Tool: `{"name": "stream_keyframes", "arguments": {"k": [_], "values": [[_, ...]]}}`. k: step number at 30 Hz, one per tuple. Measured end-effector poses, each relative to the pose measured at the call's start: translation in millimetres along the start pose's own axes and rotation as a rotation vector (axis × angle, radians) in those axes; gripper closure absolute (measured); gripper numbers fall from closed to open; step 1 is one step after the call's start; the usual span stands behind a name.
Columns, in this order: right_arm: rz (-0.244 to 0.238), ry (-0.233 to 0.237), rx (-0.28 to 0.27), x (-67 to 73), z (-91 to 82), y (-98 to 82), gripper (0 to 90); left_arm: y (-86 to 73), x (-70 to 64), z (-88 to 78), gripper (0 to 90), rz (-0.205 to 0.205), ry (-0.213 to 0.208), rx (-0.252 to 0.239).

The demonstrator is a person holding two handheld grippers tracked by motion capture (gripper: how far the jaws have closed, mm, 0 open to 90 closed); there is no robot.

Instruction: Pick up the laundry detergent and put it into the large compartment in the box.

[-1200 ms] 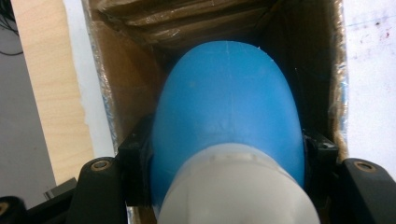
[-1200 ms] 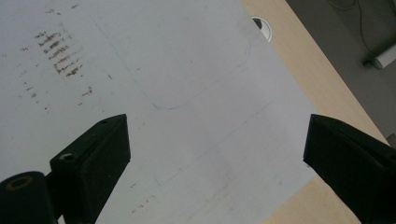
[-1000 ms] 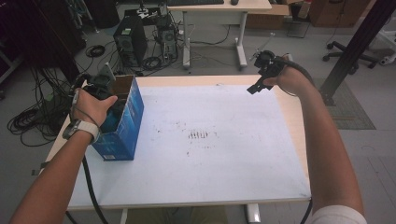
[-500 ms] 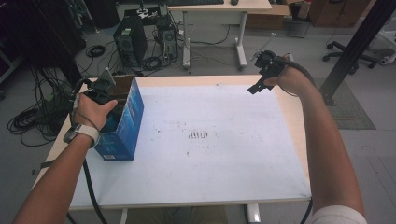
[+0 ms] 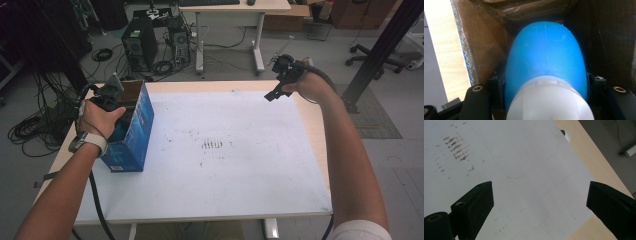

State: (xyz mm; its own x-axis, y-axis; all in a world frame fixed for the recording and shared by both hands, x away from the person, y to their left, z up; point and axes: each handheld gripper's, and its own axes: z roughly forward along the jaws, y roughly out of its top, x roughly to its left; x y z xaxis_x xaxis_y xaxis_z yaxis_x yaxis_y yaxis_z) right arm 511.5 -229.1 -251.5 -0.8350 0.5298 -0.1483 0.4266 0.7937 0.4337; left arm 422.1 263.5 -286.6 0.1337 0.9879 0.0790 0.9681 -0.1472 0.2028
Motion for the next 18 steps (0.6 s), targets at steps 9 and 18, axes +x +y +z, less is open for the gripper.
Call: {"name": "stream_keyframes", "arguments": {"k": [9,18], "values": [[0.001,0.002,0.004,0.0,1.2,-0.7,7.3,0.9,1.1,0.8,32.7,0.005,-0.01,0.008],[0.005,0.005,0.007,-0.3,1.9,-3.1,7.2,1.1,1.0,0.5,31.2,0.01,-0.019,0.007]]}}
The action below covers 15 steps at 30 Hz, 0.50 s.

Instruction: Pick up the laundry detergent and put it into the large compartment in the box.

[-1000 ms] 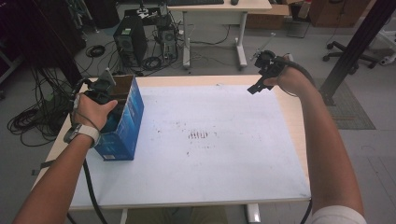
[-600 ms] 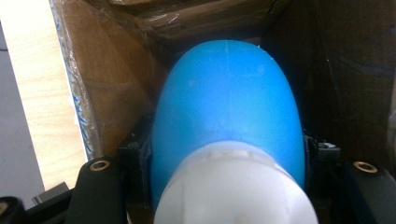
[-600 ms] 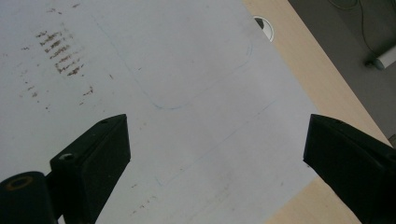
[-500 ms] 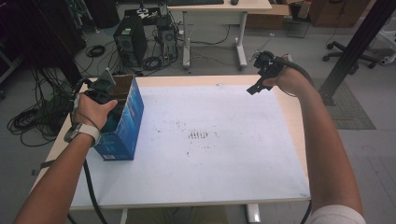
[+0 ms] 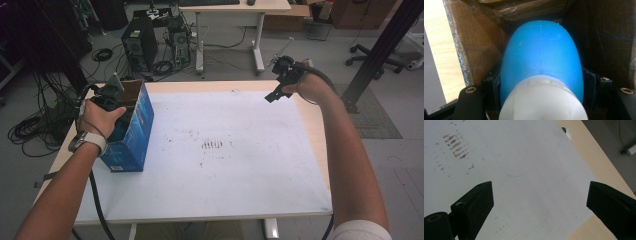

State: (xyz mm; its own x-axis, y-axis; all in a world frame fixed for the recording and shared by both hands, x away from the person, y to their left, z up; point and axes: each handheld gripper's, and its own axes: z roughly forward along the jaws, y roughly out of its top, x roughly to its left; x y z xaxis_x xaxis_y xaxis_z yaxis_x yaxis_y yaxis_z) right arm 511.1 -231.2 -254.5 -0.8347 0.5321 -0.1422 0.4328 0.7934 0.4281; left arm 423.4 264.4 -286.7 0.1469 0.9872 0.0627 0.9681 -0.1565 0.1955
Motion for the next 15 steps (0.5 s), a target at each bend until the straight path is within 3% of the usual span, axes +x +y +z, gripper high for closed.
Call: {"name": "stream_keyframes", "arguments": {"k": [15], "values": [[-0.002,0.001,-0.007,0.6,-2.3,-0.8,7.1,-0.3,-4.9,-1.0,23.5,0.04,0.001,0.009]]}}
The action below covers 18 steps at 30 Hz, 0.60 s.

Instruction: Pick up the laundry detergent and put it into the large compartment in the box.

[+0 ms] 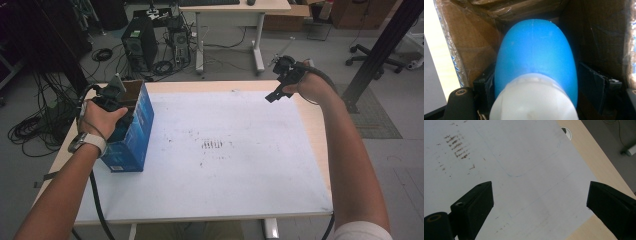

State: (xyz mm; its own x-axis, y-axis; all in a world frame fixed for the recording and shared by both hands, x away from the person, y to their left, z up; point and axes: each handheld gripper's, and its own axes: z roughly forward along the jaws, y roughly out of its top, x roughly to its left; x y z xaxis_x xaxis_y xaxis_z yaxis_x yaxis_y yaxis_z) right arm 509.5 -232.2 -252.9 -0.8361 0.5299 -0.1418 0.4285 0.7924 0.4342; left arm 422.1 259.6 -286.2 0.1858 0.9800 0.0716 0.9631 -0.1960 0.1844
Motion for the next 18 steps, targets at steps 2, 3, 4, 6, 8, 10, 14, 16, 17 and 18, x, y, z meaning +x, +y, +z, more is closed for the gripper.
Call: {"name": "stream_keyframes", "arguments": {"k": [2,3,4,6,8,10,14,16,17,18], "values": [[-0.002,0.001,-0.001,0.1,-0.2,0.0,7.1,-0.2,-0.1,-0.4,23.0,0.004,-0.001,0.001],[-0.002,0.0,-0.002,0.2,-0.3,0.0,7.1,-0.4,-0.1,-0.6,22.9,0.005,-0.001,0.0],[0.002,0.001,-0.001,0.7,-0.6,0.1,7.1,-0.6,-0.1,-0.9,22.8,0.006,-0.002,-0.002],[0.002,0.001,0.0,0.9,-0.8,0.1,7.1,-1.1,-0.1,-1.9,22.6,0.007,-0.001,-0.004],[0.0,0.0,-0.004,0.4,-1.4,-0.1,7.1,-1.6,-0.6,-2.8,22.5,0.011,0.002,-0.005],[0.003,-0.002,-0.008,0.5,-2.4,-0.2,7.1,-1.8,-1.7,-4.0,22.5,0.016,0.011,-0.005],[0.004,-0.002,-0.005,1.0,-3.9,-0.9,7.1,-1.7,-2.5,-7.3,22.1,0.022,0.021,-0.007],[0.004,-0.002,-0.006,1.4,-4.2,-1.1,7.1,-1.9,-3.0,-8.3,21.7,0.023,0.025,-0.008],[0.004,-0.003,-0.005,1.5,-4.3,-1.2,7.1,-2.2,-3.6,-8.7,21.6,0.023,0.03,-0.012],[0.004,-0.003,-0.005,1.6,-4.5,-1.2,7.1,-2.5,-3.9,-9.2,21.5,0.025,0.033,-0.014]]}}
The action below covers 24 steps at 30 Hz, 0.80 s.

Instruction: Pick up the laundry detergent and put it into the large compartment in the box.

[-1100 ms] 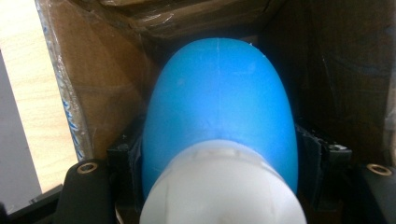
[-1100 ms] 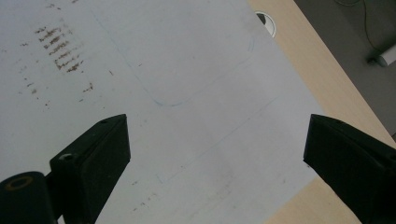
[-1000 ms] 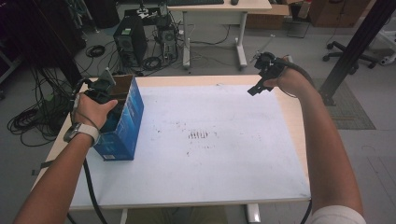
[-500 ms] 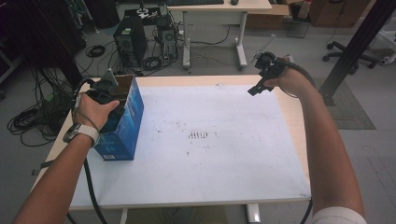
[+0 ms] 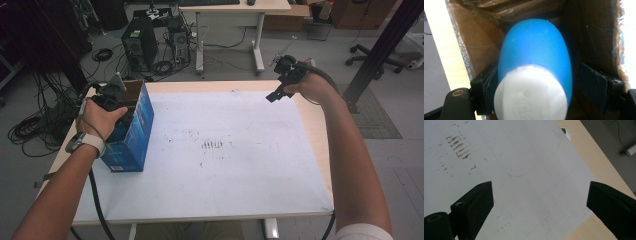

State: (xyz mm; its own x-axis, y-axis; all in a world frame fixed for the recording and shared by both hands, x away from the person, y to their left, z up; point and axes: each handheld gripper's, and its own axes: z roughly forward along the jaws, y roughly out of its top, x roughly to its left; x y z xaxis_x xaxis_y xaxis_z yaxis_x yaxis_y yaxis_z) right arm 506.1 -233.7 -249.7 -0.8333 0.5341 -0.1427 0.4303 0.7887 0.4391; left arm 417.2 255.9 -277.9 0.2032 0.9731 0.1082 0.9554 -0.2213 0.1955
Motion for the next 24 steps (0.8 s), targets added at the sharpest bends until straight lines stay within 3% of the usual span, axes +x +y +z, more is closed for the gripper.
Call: {"name": "stream_keyframes", "arguments": {"k": [24], "values": [[0.0,0.002,0.0,2.0,-3.0,-0.9,7.1,-3.6,1.7,-14.6,18.7,0.013,0.0,-0.027]]}}
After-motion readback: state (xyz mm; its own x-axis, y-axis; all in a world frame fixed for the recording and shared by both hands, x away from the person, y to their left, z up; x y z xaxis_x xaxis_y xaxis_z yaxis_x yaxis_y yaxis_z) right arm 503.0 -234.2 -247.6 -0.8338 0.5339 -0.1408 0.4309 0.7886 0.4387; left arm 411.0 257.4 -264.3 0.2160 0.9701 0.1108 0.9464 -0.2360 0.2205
